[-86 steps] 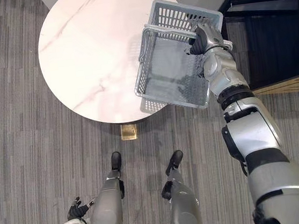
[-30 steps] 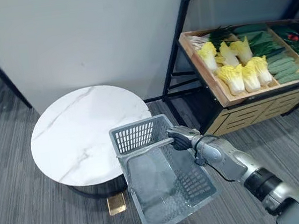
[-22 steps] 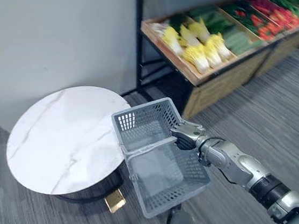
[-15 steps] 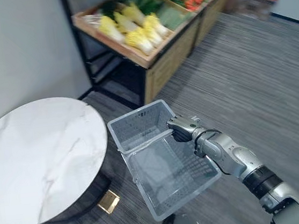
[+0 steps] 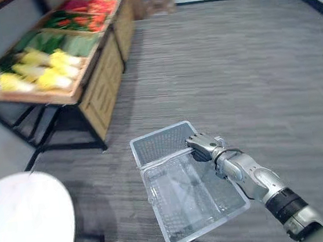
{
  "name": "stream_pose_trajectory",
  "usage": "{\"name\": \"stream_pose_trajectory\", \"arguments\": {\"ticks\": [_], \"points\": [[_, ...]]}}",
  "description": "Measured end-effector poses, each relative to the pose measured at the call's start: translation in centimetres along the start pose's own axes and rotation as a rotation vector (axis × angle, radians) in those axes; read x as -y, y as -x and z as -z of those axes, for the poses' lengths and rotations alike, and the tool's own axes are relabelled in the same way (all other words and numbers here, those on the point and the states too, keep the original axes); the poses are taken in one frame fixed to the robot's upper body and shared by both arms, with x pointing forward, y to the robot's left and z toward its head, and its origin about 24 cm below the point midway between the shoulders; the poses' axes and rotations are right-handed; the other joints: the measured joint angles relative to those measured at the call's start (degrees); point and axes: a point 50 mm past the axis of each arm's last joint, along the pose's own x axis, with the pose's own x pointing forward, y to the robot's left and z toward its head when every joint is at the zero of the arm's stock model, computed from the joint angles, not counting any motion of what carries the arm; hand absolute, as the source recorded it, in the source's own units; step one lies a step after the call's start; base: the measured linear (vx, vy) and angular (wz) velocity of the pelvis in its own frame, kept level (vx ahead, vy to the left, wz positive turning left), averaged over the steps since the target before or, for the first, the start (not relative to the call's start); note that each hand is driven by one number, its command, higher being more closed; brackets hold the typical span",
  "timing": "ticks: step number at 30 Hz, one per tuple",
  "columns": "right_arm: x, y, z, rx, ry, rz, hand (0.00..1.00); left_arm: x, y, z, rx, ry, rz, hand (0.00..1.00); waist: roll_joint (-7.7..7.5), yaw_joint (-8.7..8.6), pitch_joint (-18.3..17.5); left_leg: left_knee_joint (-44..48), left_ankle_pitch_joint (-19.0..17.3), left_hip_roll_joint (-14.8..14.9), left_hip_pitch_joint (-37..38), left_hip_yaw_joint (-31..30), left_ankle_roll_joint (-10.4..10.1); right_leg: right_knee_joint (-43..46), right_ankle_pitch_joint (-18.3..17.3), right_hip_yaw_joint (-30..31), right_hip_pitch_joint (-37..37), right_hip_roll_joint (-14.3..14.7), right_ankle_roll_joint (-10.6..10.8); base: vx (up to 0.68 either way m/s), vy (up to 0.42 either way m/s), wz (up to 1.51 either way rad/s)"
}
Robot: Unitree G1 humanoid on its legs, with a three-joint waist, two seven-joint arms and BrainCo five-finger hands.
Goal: Pick vegetable in the basket
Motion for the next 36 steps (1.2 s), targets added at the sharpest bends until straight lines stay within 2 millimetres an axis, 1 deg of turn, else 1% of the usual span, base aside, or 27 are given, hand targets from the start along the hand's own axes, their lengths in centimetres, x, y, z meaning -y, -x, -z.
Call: {"name": "stream_pose_trajectory", "arguments": {"ticks": [1, 3, 4, 5, 6, 7, 8, 9, 11, 13, 16, 18, 19, 20, 21, 22, 24, 25, 26, 27, 28, 29, 30, 32, 34, 35, 36], "points": [[0.2, 0.0, 0.1, -0.001, -0.003, 0.007, 1.0, 0.2, 0.1, 0.3, -0.009, 0.017, 0.002, 0.0, 0.51, -0.15, -0.1, -6.5, -0.2, -1.4, 0.2, -3.4, -0.3, 0.0, 0.8, 2.7, -1.2, 1.0, 0.2, 0.09, 0.078, -1.25], [0.2, 0.0, 0.3, -0.009, 0.002, 0.0, 1.0, 0.4, 0.1, 0.2, -0.006, 0.025, 0.005, 0.0, 1.39, -0.18, -0.4, -14.8, 0.0, -3.1, 0.8, -7.9, -0.4, 0.4, 1.4, 5.5, -2.6, 1.6, 0.9, 0.06, 0.127, -0.86], [0.1, 0.0, 0.5, -0.018, 0.006, -0.008, 1.0, 0.5, 0.1, 0.3, -0.005, 0.028, 0.006, 0.0, 1.41, -0.15, -0.4, -17.0, 0.4, -3.5, 0.7, -9.1, -0.7, 0.4, 1.6, 6.4, -3.1, 1.7, 1.2, 0.05, 0.247, -0.8], [0.2, 0.2, 0.9, -0.035, 0.022, -0.017, 1.0, 0.9, 0.2, 0.3, -0.003, 0.035, 0.015, 0.0, 2.94, -0.08, -0.7, -20.1, 3.9, -3.6, 0.8, -9.9, -1.6, 0.5, 1.8, 8.0, -3.7, 2.4, 1.9, 0.04, 0.249, -0.73], [0.0, 0.1, 1.0, -0.043, 0.01, -0.019, 1.0, 0.9, 0.2, 0.2, -0.001, 0.037, 0.016, 0.0, 2.82, -0.01, -0.8, -21.1, 4.1, -3.9, 1.1, -9.0, -2.2, 0.2, 2.1, 9.5, -4.3, 2.1, 2.4, 0.03, 0.272, -0.61], [-0.2, 0.1, 0.9, -0.04, 0.005, -0.022, 1.0, 0.8, 0.2, 0.1, 0.004, 0.036, 0.012, 0.0, 2.33, -0.24, -0.8, -21.7, 4.4, -4.6, 1.1, -8.3, -1.9, -0.4, 2.6, 9.8, -4.4, 1.4, 3.2, 0.02, 0.258, -0.33], [-0.4, 0.2, 1.0, -0.044, -0.001, -0.027, 1.0, 0.6, 0.1, -0.3, 0.021, 0.03, 0.01, 0.0, 1.43, -0.74, -0.9, -23.0, 4.8, -6.1, 1.1, -7.5, -1.1, -2.3, 3.3, 10.4, -4.3, 0.0, 4.2, 0.02, 0.283, -0.1], [-0.4, 0.4, 1.2, -0.057, -0.017, -0.022, 1.0, 0.6, 0.0, -0.8, 0.037, 0.025, 0.01, 0.0, 1.15, -0.75, -1.0, -24.3, 5.4, -7.6, 1.3, -6.8, -0.2, -3.7, 4.2, 11.0, -4.3, -1.4, 5.5, 0.02, 0.265, -0.06], [-0.7, 0.5, 1.4, -0.069, -0.027, -0.025, 1.0, 0.8, -0.1, -1.2, 0.053, 0.017, 0.016, 0.0, 1.28, -0.75, -1.0, -25.5, 5.8, -9.4, 1.8, -6.1, 0.8, -4.4, 4.8, 11.6, -4.2, -3.0, 6.4, 0.02, 0.165, -0.08], [-1.9, 0.7, 1.3, -0.086, -0.067, -0.044, 1.0, 0.7, -0.1, -1.5, 0.066, 0.013, 0.015, 0.0, 1.38, -0.59, -1.0, -26.6, 5.9, -11.1, 2.8, -5.6, 1.3, -4.8, 5.4, 12.3, -3.9, -4.3, 7.2, 0.05, 0.174, -0.06], [-3.4, 1.3, 1.5, -0.123, -0.124, -0.061, 1.0, 0.5, -0.1, -1.6, 0.073, -0.016, 0.018, 0.0, 0.94, -0.04, -1.0, -27.3, 5.8, -12.1, 4.1, -5.5, 2.0, -4.9, 5.3, 12.3, -2.9, -5.2, 7.4, 0.04, 0.084, 0.01], [-3.7, 1.5, 1.5, -0.131, -0.138, -0.061, 1.0, 0.3, -0.1, -1.7, 0.077, -0.022, 0.016, 0.0, 0.6, -0.04, -0.9, -27.5, 5.7, -12.5, 4.6, -5.7, 2.2, -4.8, 5.1, 12.1, -2.4, -5.6, 7.6, 0.02, 0.047, 0.04], [-4.1, 2.2, 1.9, -0.159, -0.153, -0.065, 1.0, 0.3, -0.1, -1.7, 0.078, -0.035, 0.019, 0.0, 0.26, 0.24, -1.0, -27.9, 5.7, -13.0, 5.4, -6.0, 3.1, -3.2, 4.0, 11.9, -2.4, -6.0, 8.8, 0.02, 0.047, 0.09], [-4.2, 2.3, 1.9, -0.165, -0.156, -0.065, 1.0, 0.3, -0.1, -1.7, 0.078, -0.039, 0.021, 0.0, 0.18, 0.35, -0.9, -28.0, 5.7, -13.2, 5.6, -6.0, 3.2, -2.6, 3.6, 11.9, -2.5, -6.1, 8.8, 0.01, 0.059, 0.15], [-4.5, 2.8, 2.3, -0.188, -0.164, -0.068, 1.0, 0.2, -0.2, -1.7, 0.079, -0.055, 0.026, 0.0, -0.2, 0.4, -0.9, -27.9, 5.1, -13.7, 6.1, -6.3, 3.6, 0.8, 1.3, 11.5, -3.1, -7.0, 8.9, 0.01, 0.05, 0.15], [-4.6, 3.0, 2.4, -0.2, -0.17, -0.069, 1.0, 0.1, -0.2, -1.7, 0.078, -0.06, 0.027, 0.0, -1.02, 0.41, -0.6, -27.8, 4.5, -14.2, 6.2, -6.9, 3.9, 3.0, -0.3, 11.5, -3.8, -7.6, 9.0, 0.0, 0.087, 0.31], [-5.0, 3.5, 2.7, -0.23, -0.18, -0.077, 1.0, -0.5, -0.2, -1.4, 0.07, -0.088, 0.02, 0.0, -2.79, -0.19, -0.7, -27.1, 3.0, -17.0, 7.8, -8.1, 5.5, 11.1, -4.7, 11.0, -5.1, -10.8, 9.9, 0.04, 0.105, 0.3], [-5.0, 3.5, 2.7, -0.232, -0.176, -0.075, 1.0, -0.5, -0.1, -1.3, 0.068, -0.097, 0.022, 0.0, -2.88, -0.19, -0.5, -27.2, 2.7, -17.2, 8.0, -8.7, 6.0, 14.1, -4.9, 10.9, -5.9, -11.1, 10.1, 0.03, 0.058, 0.09], [-5.0, 3.4, 2.7, -0.237, -0.177, -0.073, 1.0, -0.5, -0.1, -1.1, 0.062, -0.107, 0.027, 0.0, -2.46, 0.02, -0.6, -26.8, 2.3, -16.9, 8.2, -8.8, 6.5, 22.9, -3.1, 10.9, -10.2, -11.2, 7.4, 0.05, 0.074, 0.14], [-5.2, 3.3, 2.5, -0.235, -0.181, -0.073, 1.0, -0.7, -0.1, -1.1, 0.06, -0.111, 0.022, 0.0, -2.3, -0.47, -0.5, -27.1, 2.3, -16.3, 9.1, -9.4, 6.8, 29.9, 0.3, 11.0, -13.4, -10.8, 2.4, 0.05, 0.082, 0.15], [-5.2, 3.2, 2.4, -0.233, -0.185, -0.072, 1.0, -0.9, -0.1, -1.1, 0.06, -0.114, 0.02, 0.0, -2.28, -0.72, -0.4, -27.0, 2.1, -16.1, 10.0, -9.7, 7.2, 33.0, 2.1, 11.2, -14.8, -10.7, 1.2, 0.11, 0.081, 0.14], [-5.3, 3.0, 2.2, -0.228, -0.194, -0.066, 1.0, -1.1, -0.2, -1.2, 0.06, -0.117, 0.02, 0.0, -2.29, -0.59, 0.1, -26.8, 1.6, -15.8, 11.1, -10.0, 8.1, 37.5, 3.4, 11.7, -17.0, -10.7, 1.3, 0.12, 0.025, 0.05], [-5.5, 2.7, 1.7, -0.213, -0.214, -0.06, 1.0, -1.3, -0.1, -1.0, 0.053, -0.119, 0.017, 0.0, -2.62, -0.78, 0.5, -25.6, 0.3, -15.3, 11.7, -10.4, 9.0, 38.8, 0.7, 11.7, -18.1, -10.4, 2.0, 0.14, 0.039, 0.04], [-5.4, 2.3, 1.3, -0.189, -0.228, -0.045, 1.0, -1.6, -0.2, -1.3, 0.057, -0.123, 0.008, 0.0, -3.15, -0.75, 0.6, -23.5, -1.6, -14.5, 11.4, -10.6, 9.6, 32.8, 0.0, 10.3, -19.7, -9.1, 2.3, 0.17, 0.046, 0.04], [-5.2, 2.2, 1.2, -0.18, -0.237, -0.034, 1.0, -1.3, -0.4, -2.2, 0.071, -0.133, 0.015, 0.0, -2.94, -0.94, 0.7, -21.5, -4.0, -14.1, 10.2, -11.3, 9.0, 14.7, 3.1, 9.3, -19.7, -8.3, 6.5, 0.21, 0.012, 0.13], [-5.3, 2.2, 1.2, -0.181, -0.237, -0.034, 1.0, -1.3, -0.5, -2.4, 0.078, -0.132, 0.017, 0.0, -2.93, -1.12, 0.8, -21.1, -4.6, -14.2, 10.0, -11.8, 8.8, 8.7, 4.1, 9.3, -19.3, -8.3, 7.9, 0.25, -0.036, 0.28], [-5.3, 2.3, 1.3, -0.186, -0.238, -0.034, 1.0, -1.1, -0.5, -3.0, 0.092, -0.133, 0.02, 0.0, -3.5, -1.42, 1.0, -20.9, -5.7, -15.1, 10.2, -12.7, 8.4, -0.1, 5.2, 9.6, -19.0, -8.7, 9.6, 0.44, -0.112, 0.58]]}}
